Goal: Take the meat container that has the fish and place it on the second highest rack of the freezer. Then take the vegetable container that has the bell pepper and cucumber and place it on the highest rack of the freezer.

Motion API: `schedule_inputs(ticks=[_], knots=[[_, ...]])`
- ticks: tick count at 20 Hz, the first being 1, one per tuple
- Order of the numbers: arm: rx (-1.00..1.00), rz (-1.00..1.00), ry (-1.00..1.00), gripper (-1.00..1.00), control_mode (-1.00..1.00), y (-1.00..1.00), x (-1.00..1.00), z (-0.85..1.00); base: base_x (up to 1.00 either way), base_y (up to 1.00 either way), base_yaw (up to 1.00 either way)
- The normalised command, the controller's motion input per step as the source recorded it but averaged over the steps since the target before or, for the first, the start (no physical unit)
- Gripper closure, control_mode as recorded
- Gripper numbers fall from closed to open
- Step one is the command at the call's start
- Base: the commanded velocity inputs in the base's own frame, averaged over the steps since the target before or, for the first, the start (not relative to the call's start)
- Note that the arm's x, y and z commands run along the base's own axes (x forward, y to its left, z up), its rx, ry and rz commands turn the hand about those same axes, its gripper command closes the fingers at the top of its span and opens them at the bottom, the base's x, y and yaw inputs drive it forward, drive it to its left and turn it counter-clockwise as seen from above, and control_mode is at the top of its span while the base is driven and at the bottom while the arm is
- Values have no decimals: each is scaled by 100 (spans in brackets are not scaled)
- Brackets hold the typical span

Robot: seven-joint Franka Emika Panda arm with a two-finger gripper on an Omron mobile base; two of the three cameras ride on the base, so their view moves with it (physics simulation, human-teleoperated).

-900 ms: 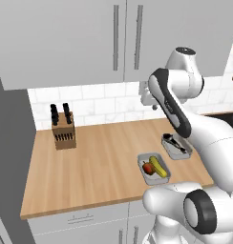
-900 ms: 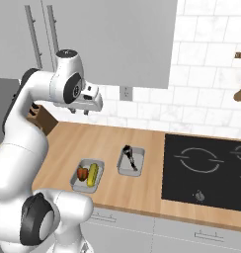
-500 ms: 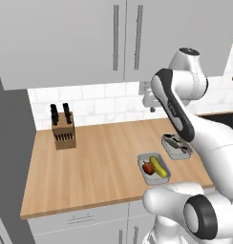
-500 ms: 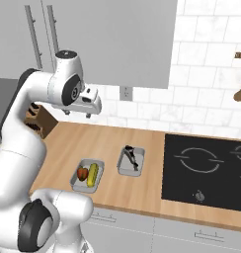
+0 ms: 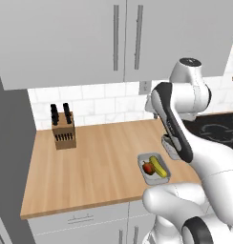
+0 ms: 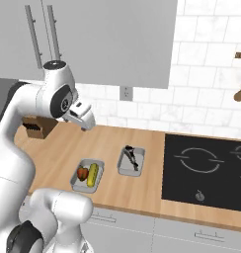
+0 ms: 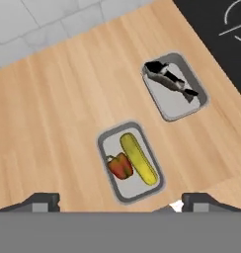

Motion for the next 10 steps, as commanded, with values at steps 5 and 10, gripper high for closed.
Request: schedule_inputs(ticks=[5, 10], knots=[[24, -43, 4, -100, -100, -8, -15, -22, 0, 0, 0], [25, -44, 4, -100, -100, -5, -8, -28, 0, 0, 0]])
